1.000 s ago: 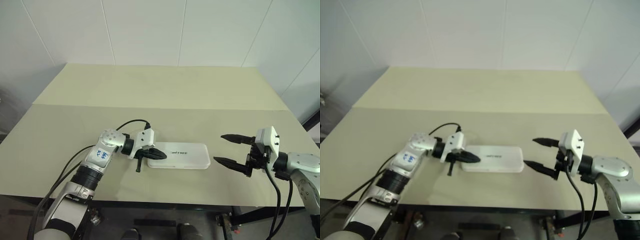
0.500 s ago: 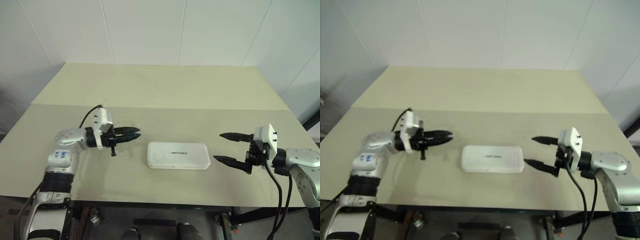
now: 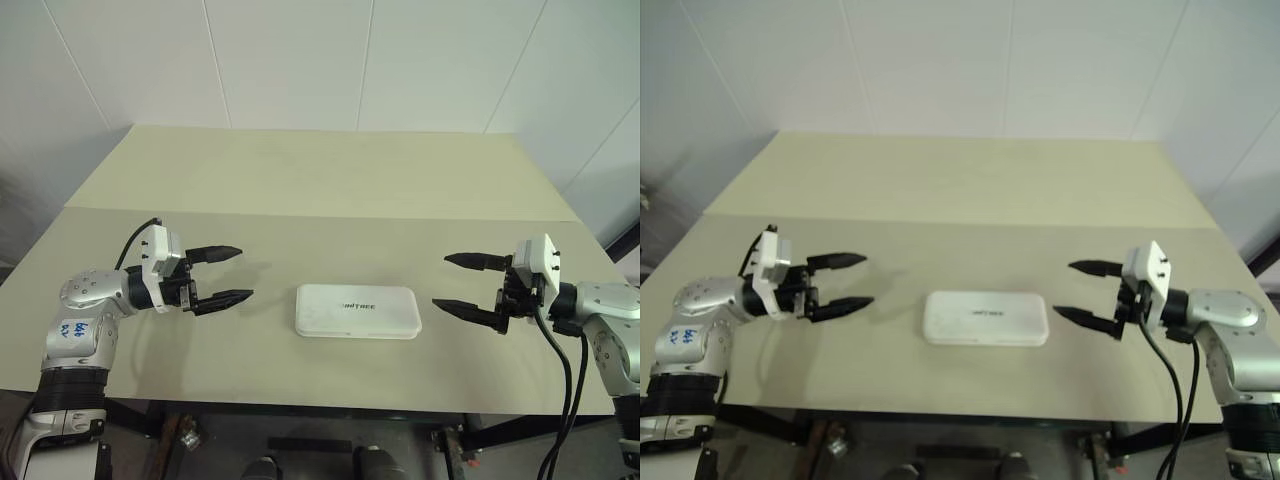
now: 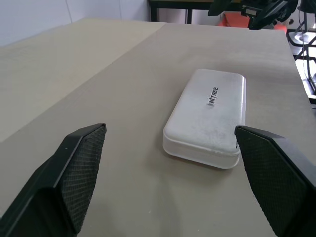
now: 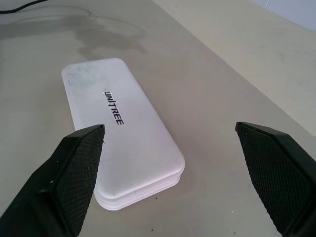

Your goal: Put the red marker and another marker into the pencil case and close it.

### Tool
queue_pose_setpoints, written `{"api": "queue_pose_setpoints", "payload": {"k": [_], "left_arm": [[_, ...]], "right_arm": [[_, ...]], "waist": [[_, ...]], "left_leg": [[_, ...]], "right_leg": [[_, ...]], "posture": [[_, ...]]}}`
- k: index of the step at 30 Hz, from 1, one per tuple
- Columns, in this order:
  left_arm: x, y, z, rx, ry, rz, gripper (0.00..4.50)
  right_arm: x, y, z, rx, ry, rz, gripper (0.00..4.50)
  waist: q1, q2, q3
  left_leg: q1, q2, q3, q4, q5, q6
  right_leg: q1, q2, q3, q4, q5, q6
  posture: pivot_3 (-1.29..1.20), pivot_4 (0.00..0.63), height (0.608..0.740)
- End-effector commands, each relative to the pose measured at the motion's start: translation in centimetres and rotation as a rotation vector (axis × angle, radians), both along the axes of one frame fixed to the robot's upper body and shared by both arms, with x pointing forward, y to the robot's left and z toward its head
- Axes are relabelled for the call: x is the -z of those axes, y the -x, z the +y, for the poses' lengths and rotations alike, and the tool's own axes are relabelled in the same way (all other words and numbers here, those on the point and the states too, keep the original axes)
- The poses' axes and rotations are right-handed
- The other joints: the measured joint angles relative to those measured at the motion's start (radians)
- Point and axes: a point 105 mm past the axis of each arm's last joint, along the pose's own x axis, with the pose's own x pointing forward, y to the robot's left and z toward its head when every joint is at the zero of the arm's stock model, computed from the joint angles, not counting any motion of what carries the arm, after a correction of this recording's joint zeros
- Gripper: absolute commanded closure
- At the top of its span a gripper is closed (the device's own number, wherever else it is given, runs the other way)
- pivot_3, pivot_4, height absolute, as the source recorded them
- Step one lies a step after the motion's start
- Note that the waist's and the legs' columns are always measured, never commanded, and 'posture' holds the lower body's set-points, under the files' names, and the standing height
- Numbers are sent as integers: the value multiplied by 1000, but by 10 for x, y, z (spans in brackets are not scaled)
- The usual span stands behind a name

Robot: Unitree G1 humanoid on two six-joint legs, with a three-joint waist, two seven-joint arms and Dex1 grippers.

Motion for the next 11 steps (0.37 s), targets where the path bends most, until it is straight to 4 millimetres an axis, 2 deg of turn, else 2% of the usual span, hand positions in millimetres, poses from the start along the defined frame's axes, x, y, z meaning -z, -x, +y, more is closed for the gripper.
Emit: {"api": "queue_pose_setpoints", "payload": {"k": [1,6,11], "left_arm": [[-13,-2,6,-30,33,-69,27],[-18,-11,7,-58,77,-72,27],[-11,-8,5,-38,64,-38,27]], "right_arm": [[-14,2,-5,-14,44,-52,0],[-11,1,-11,-12,77,-38,0],[-5,-2,-6,-10,60,-28,0]], "waist": [[0,0,0],[0,0,0],[-3,0,0]], "left_leg": [[0,0,0,0,0,0],[0,0,0,0,0,0],[0,0,0,0,0,0]], "right_leg": [[0,0,0,0,0,0],[0,0,0,0,0,0],[0,0,0,0,1,2]], "posture": [[0,150,740],[0,150,740],[0,150,740]]}}
